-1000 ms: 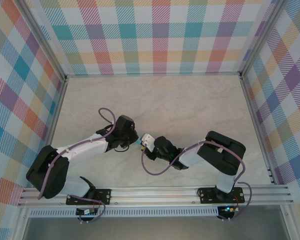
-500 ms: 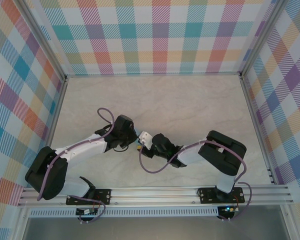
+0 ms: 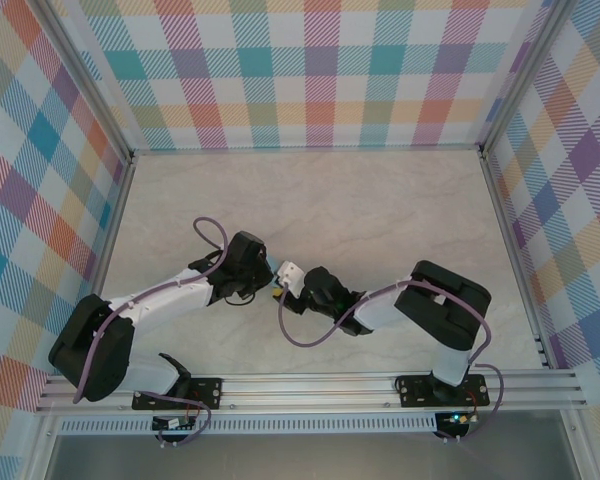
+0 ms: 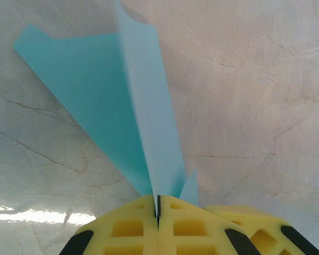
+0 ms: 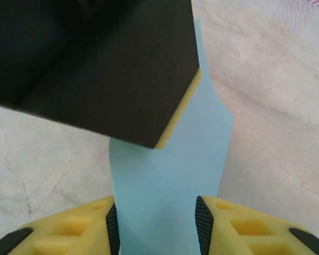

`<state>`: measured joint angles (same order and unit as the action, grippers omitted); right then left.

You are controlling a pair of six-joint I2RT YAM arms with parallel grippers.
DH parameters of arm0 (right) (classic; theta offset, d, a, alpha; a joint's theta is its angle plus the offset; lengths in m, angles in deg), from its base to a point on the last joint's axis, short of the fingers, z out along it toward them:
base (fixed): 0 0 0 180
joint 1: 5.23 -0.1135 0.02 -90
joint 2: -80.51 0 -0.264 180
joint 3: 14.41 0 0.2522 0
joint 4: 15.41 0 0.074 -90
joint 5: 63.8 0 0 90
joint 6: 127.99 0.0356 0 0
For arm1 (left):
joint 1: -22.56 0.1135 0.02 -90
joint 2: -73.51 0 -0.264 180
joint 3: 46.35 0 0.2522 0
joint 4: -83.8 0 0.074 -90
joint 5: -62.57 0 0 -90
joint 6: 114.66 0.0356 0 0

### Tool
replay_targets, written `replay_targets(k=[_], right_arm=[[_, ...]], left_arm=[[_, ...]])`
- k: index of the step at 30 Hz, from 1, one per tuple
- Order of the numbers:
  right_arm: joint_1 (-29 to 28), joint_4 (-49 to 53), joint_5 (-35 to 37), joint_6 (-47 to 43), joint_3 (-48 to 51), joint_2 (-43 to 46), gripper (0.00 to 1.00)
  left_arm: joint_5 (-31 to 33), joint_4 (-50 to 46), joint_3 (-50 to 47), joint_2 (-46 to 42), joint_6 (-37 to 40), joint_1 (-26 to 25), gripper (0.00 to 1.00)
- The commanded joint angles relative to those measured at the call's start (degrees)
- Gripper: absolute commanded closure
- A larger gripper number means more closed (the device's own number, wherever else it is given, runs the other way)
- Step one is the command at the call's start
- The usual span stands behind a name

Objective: Fold a paper plane with a square sheet of paper (pick it up from the middle)
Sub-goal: Fold the wing for the fifth time at the center of the table.

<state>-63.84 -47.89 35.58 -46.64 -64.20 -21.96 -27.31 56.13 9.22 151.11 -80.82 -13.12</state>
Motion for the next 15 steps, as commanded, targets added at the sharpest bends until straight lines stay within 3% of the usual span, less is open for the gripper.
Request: replay_targets(k=[1,5,15], right_arm=[[-0.28,-4.18,-1.66,-0.39,2.24,2.01,0.60],[-0.36,-6.89,-5.07,-1.22,2.09,0.47,0.66],[-0.34,-9.61,-6.12,-2.72,-0.17,-3.57,0.67]], left_arm=[[0.03,-0.95,-0.69,-1.15,-0.52,0.39,0.99],[-1.06,-0.53,-0.58,-0.96,-0.92,0.61,1.00],[-3.03,-0.23,-0.93,-1.27,-1.63,1.40,1.00]])
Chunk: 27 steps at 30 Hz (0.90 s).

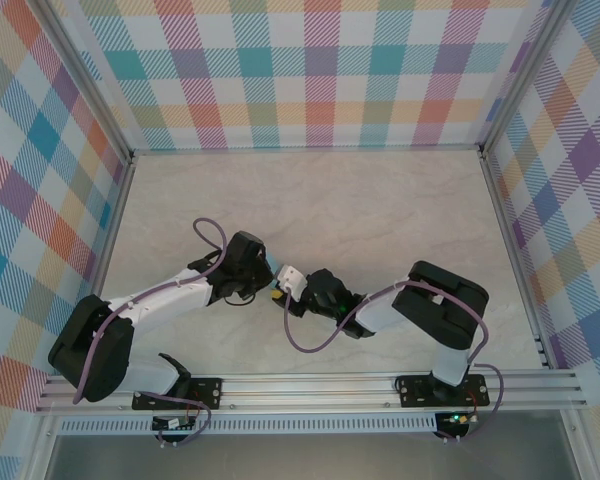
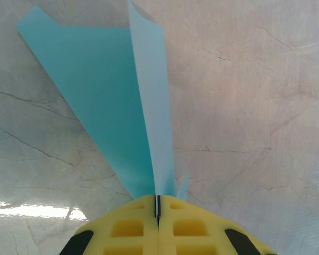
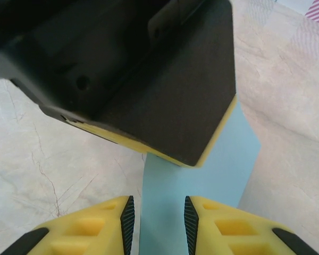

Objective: Fold a paper plane with a square sheet of paper (pick it up from the middle)
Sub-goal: Fold the wing for the fifth time at the center of the table.

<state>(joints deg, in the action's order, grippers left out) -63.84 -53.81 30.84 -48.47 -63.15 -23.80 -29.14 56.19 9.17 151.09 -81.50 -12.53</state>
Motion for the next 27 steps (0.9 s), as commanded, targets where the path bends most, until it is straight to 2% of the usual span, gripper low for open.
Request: replay_targets(k=[1,12,16,21,27], right_arm=[[-0.28,-3.87,-1.16,-0.77,-1.25,-2.19,0.67],[-0.29,-6.23,1.20,-1.30,-3.07,-5.73,0.73],[-0.32,-6.26,1.24,-1.08,-3.16,-5.49,0.78],[-0.30,-5.19,-0.17,0.05,-2.69,-5.16,0.83],[-0.28,-3.52,-1.63,1.41,-3.05,-5.03,0.78]], left_arm=[[-1.34,-0.30,-0.89,-1.33,-1.08,0.90,1.00],[-2.05,-0.25,-1.48,-1.80,-1.24,1.17,1.00],[-1.89,-0.74,-1.60,-2.30,-1.26,1.42,1.00],[-1.82,-0.90,-1.94,-3.00,-0.91,2.28,0.95],[-2.40,-0.58,-2.30,-2.88,-0.47,3.18,0.92]])
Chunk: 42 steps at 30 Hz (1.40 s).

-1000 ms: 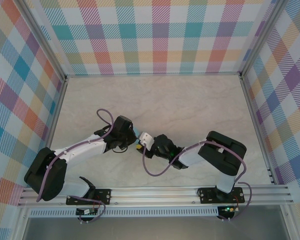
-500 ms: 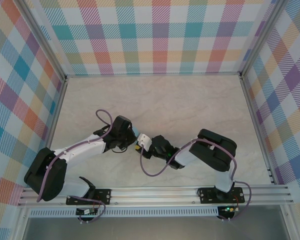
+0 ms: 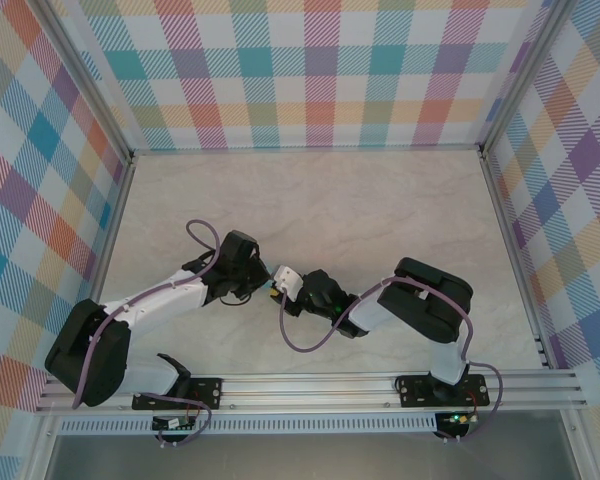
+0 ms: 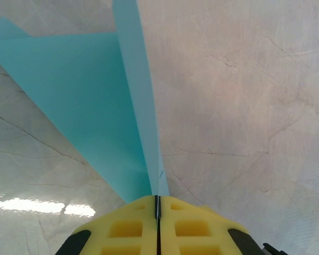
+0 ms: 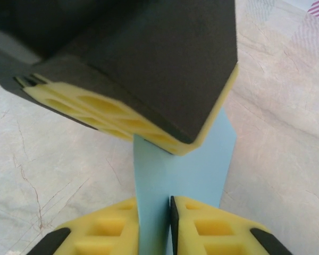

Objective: Fold a paper plane with a square sheet of paper (pick it up from the middle)
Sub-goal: Fold the wing for the fifth time at the center of the table.

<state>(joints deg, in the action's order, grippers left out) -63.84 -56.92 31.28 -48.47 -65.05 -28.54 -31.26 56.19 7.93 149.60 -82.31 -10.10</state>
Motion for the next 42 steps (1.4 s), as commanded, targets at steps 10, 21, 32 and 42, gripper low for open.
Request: replay_targets(k=[10,21,32,42], right_arm=[[-0.28,-1.24,-1.58,2.69,-1.48,0.87,0.74],[-0.24,3.99,-3.16,7.70,-2.65,0.30,0.96],[0.83,20.51,-8.80,22.31,-8.89,0.61,1.00],[6.49,21.05,-21.78,38.99,-11.13,-1.26,1.00]], left_arm=[[-0.64,-0.06,-1.93,-1.20,0.35,1.02,0.93],[0.45,-1.61,-1.32,-4.01,1.81,2.65,0.71],[1.05,-7.34,-2.21,-11.38,5.17,10.46,0.49],[0.12,-5.09,-6.17,-15.82,7.11,11.84,0.46]])
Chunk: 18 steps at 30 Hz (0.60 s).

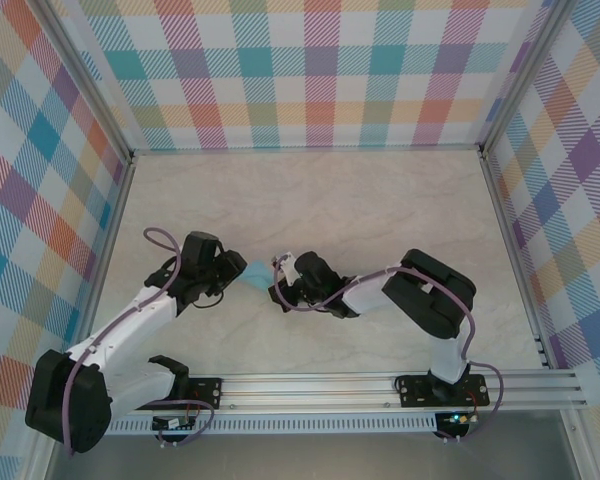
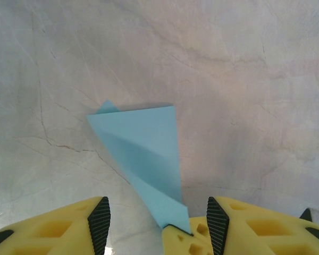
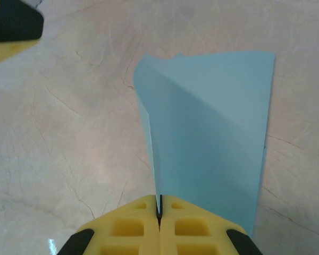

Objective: Fold a paper plane with a square sheet of paper (pick it up from the middle)
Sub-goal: Fold the wing for the fifth time at the center of the table.

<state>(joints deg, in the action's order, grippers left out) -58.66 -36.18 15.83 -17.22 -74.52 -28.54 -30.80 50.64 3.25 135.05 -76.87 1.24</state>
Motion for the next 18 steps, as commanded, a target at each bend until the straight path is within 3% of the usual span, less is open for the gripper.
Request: replay_targets(k=[1,18], right_arm=[[1.82,0.01,-7.16,9.22,-1.73,-1.65,1.00],[8.97,-10.13,-14.42,27.04,1.61,-5.82,1.00]], left_arm=[[-0.65,0.74,-1.78,-1.45,1.75,0.49,0.46],[-5.21,8.52,-6.21,-1.43,3.28,0.36,0.46]])
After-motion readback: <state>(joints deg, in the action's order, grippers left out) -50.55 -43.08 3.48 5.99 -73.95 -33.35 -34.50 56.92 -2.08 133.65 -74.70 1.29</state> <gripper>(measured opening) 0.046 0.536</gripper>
